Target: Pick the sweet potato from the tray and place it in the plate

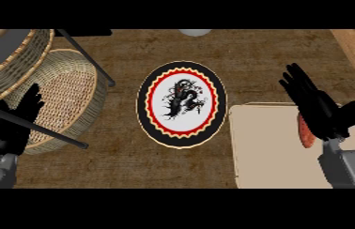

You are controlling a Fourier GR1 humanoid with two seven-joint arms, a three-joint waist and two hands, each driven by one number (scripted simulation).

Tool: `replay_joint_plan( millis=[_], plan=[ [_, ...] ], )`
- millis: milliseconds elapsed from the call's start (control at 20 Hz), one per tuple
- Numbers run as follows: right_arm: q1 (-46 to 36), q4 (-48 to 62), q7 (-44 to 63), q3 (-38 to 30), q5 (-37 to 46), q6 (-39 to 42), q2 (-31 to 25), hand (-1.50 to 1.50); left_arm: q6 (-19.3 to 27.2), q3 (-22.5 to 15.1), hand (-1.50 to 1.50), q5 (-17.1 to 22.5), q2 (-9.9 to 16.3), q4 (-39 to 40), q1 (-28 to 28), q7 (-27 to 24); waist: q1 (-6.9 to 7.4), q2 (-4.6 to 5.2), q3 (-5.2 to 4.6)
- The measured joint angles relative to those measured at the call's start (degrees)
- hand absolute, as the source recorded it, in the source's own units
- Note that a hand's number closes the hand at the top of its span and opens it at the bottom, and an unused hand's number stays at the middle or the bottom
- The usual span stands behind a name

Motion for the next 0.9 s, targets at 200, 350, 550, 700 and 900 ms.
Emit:
replay_joint_plan(
  millis=[200,350,550,700,900],
  plan=[
    [-4.38,2.59,0.06,-3.24,1.39,-7.08,1.75,-1.50,-0.12,-0.08,0.00,-2.19,0.64,-1.81,0.29,-2.23,0.22,0.10,-1.18],
    [-7.72,4.42,0.11,-3.25,6.92,-12.46,-0.64,1.50,-1.26,-0.10,0.00,-3.06,1.19,-3.08,0.08,-4.82,0.35,0.46,-2.30],
    [-6.76,8.08,1.15,2.54,20.98,-17.89,-6.63,-1.50,-2.79,0.34,0.00,-2.85,1.41,-4.16,0.33,-6.70,0.02,0.93,-2.77],
    [-6.25,10.90,0.90,3.50,24.45,-25.18,-2.10,-1.50,-3.06,0.50,0.00,-3.47,0.93,-3.62,0.41,-7.60,-0.27,0.78,-2.40],
    [-4.88,13.13,-0.04,7.05,31.49,-32.34,0.65,-1.50,-3.24,1.06,0.00,-4.06,-0.06,-3.11,0.46,-8.90,-0.40,0.44,-2.17]
  ],
)
